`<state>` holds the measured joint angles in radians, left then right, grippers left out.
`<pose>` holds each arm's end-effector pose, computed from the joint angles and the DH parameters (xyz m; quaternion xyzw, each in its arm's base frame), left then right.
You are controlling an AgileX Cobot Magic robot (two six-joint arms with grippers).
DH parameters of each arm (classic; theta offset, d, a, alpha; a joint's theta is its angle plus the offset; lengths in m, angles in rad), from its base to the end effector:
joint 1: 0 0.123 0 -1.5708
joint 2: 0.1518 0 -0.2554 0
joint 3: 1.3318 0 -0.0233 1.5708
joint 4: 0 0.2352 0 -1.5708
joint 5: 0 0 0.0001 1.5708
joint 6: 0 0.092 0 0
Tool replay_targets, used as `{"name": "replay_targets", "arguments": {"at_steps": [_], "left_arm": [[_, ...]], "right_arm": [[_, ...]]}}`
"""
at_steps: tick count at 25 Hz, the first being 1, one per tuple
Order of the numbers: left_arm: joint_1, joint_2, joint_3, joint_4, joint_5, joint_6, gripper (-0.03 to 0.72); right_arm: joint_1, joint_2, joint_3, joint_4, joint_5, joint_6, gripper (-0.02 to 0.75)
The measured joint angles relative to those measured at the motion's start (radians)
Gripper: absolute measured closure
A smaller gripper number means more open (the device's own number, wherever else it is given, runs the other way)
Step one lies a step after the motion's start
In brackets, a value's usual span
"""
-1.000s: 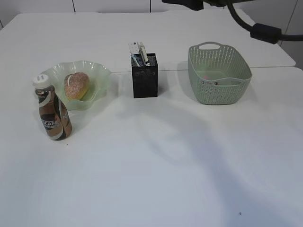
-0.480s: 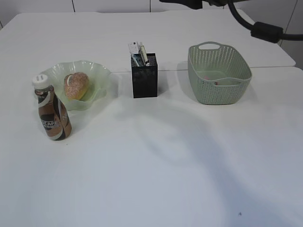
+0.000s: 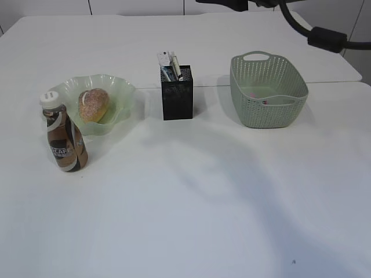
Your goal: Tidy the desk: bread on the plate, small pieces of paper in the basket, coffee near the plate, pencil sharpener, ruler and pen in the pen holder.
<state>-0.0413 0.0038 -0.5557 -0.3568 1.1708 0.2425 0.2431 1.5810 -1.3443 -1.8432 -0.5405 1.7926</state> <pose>-0.0026 -0.0295 0.2791 0.1418 0.8427 -0.1262 0.5038 0.3321 0.1292 0.3387 -0.2797 0.7444 0.2492 0.5528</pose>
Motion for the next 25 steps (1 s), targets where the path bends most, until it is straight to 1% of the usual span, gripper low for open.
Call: {"name": "replay_targets", "arguments": {"at_steps": [4, 7, 17, 20, 22, 25], "left_arm": [[0.0, 0.0, -0.035, 0.162, 0.045, 0.005, 0.36], [0.0, 0.0, -0.035, 0.225, 0.069, 0.002, 0.36], [0.0, 0.0, 0.01, 0.218, 0.054, -0.008, 0.36], [0.0, 0.0, 0.037, 0.22, -0.019, -0.035, 0.36], [0.0, 0.0, 0.044, 0.232, -0.039, -0.068, 0.36], [0.0, 0.0, 0.045, 0.238, -0.045, -0.084, 0.36]], "right_arm": [[0.0, 0.0, 0.0, 0.0, 0.002, -0.007, 0.407], [0.0, 0.0, 0.0, 0.0, 0.006, -0.018, 0.407], [0.0, 0.0, 0.0, 0.0, 0.009, -0.033, 0.407], [0.0, 0.0, 0.0, 0.0, 0.011, -0.035, 0.407], [0.0, 0.0, 0.0, 0.0, 0.011, -0.035, 0.407], [0.0, 0.0, 0.0, 0.0, 0.018, -0.037, 0.407]]}}
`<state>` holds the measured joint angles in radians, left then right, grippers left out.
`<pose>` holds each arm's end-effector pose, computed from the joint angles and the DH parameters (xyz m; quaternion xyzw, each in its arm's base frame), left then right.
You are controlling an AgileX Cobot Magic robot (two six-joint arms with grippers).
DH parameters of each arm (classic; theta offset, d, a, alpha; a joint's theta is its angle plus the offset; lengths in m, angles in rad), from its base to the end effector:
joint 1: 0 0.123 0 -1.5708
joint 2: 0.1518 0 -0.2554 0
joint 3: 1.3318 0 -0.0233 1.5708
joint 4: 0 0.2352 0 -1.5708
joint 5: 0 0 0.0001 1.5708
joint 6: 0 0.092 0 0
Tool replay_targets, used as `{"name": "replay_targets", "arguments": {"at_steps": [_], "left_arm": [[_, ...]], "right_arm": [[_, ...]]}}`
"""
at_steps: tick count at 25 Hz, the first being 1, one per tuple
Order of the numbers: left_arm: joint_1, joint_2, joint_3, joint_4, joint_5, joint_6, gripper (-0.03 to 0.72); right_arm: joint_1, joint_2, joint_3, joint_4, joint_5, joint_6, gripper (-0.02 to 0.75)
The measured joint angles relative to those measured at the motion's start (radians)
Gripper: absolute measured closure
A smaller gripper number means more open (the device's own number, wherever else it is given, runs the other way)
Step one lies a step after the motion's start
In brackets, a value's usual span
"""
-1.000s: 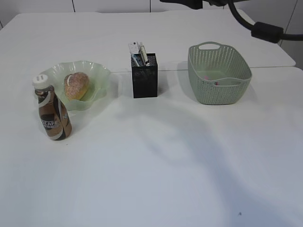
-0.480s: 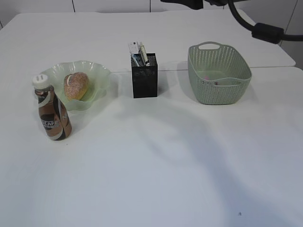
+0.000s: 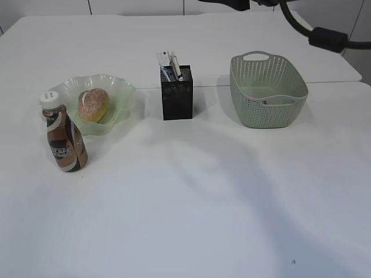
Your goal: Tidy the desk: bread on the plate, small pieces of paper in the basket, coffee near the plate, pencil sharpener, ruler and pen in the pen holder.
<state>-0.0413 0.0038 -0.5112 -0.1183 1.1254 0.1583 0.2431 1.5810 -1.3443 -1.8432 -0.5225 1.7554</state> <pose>0.0080 -0.0101 0.2675 0.0907 0.8616 -0.0299 0.4986 0.3332 0.1281 0.3390 -0.2881 0.7402 0.2328 0.5612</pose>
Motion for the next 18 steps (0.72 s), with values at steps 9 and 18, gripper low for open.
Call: {"name": "replay_targets", "arguments": {"at_steps": [9, 18], "left_arm": [[0.0, 0.0, 0.0, -0.029, -0.002, -0.007, 0.379], [0.0, 0.0, 0.0, -0.031, -0.002, -0.007, 0.379]], "right_arm": [[-0.004, 0.0, 0.0, 0.0, 0.01, 0.0, 0.407], [-0.051, -0.029, 0.121, 0.0, 0.073, -0.001, 0.407]]}}
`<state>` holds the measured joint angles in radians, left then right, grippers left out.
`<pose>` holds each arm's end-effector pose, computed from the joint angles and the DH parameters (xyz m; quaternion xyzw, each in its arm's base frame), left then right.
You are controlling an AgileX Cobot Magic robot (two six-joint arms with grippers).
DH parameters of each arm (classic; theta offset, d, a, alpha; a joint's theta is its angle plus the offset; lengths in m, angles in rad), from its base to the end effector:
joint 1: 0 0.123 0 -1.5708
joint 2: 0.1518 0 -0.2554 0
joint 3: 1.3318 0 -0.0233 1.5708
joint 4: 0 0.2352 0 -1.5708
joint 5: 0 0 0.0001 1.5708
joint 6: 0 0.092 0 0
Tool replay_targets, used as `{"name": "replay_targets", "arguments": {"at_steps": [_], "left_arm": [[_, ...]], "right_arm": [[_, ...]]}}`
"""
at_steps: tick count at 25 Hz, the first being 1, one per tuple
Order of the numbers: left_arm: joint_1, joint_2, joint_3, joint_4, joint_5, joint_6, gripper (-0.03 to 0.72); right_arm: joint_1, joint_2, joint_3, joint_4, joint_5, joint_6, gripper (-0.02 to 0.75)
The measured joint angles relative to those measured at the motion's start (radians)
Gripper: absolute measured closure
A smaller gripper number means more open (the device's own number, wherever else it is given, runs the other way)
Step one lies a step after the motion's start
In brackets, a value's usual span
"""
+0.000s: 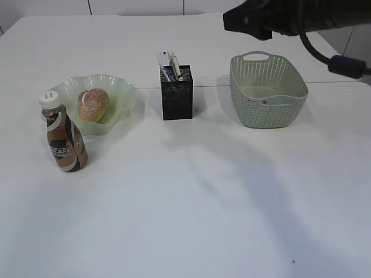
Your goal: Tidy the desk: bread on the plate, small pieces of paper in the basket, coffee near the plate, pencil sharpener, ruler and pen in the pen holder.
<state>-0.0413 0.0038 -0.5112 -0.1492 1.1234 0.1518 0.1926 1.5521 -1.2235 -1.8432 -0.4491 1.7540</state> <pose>0.0078 -0.0127 0.2679 0.0888 0.8604 -0.0468 0.4997 0.3321 0.1039 0.3123 -0.2439 0.7777 0.1972 0.5447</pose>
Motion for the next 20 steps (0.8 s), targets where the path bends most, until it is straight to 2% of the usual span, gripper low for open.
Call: {"name": "replay_targets", "arguments": {"at_steps": [10, 20], "left_arm": [[0.0, 0.0, 0.002, -0.002, 0.0, 0.0, 0.402], [0.0, 0.0, 0.002, -0.002, 0.0, 0.0, 0.412]], "right_arm": [[0.0, -0.057, 0.166, 0.0, 0.077, -0.001, 0.407], [0.0, -0.137, 0.246, 0.0, 0.152, -0.001, 0.407]]}}
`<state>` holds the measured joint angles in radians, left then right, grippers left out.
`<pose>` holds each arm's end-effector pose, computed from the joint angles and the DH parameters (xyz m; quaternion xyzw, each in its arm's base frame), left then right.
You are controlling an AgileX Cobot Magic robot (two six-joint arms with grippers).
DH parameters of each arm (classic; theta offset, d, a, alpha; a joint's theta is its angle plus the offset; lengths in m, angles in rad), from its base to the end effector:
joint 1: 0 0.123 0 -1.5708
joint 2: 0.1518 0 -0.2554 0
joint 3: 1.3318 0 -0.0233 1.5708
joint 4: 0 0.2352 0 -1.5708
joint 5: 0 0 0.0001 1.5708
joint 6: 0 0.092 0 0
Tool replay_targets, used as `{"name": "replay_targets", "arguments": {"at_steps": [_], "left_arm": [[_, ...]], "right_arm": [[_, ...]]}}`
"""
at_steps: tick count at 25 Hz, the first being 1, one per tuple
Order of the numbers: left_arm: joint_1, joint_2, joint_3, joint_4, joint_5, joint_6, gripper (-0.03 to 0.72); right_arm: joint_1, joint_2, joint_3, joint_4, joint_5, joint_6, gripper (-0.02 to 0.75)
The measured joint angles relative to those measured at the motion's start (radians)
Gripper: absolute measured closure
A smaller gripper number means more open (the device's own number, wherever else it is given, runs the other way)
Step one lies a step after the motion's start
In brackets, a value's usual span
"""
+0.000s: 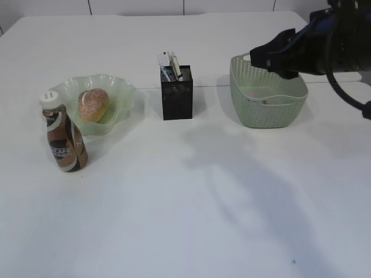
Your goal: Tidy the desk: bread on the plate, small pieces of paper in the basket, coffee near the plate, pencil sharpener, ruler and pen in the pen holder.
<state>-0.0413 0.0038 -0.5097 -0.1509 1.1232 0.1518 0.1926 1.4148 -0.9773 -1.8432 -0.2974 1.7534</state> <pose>0.0080 -0.0128 0.2675 0.0889 0.8606 -0.0477 0.4992 0.2974 0.0844 0.2826 -0.1982 0.8135 0.1442 0.5274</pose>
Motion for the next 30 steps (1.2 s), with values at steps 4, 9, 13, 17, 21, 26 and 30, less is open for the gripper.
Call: {"name": "replay_targets", "arguments": {"at_steps": [4, 9, 13, 17, 21, 26, 30], "left_arm": [[0.0, 0.0, 0.0, 0.0, 0.0, 0.0, 0.413], [0.0, 0.0, 0.0, 0.0, 0.0, 0.0, 0.413], [0.0, 0.0, 0.0, 0.0, 0.0, 0.0, 0.413], [0.0, 0.0, 0.0, 0.0, 0.0, 0.0, 0.413], [0.0, 0.0, 0.0, 0.0, 0.0, 0.0, 0.413], [0.0, 0.0, 0.0, 0.0, 0.0, 0.0, 0.413], [0.0, 0.0, 0.0, 0.0, 0.0, 0.0, 0.413]], "right_arm": [[0.0, 0.0, 0.02, 0.0, -0.006, -0.005, 0.407], [0.0, -0.01, 0.057, 0.123, -0.01, -0.197, 0.407], [0.0, -0.017, 0.066, 0.265, 0.006, -0.332, 0.407], [0.0, -0.017, 0.086, 0.401, 0.065, -0.454, 0.407], [0.0, -0.019, 0.113, 0.514, 0.116, -0.557, 0.407], [0.0, -0.037, 0.147, 0.848, 0.291, -0.88, 0.407], [0.004, -0.054, 0.147, 1.142, 0.384, -1.16, 0.407]]}}
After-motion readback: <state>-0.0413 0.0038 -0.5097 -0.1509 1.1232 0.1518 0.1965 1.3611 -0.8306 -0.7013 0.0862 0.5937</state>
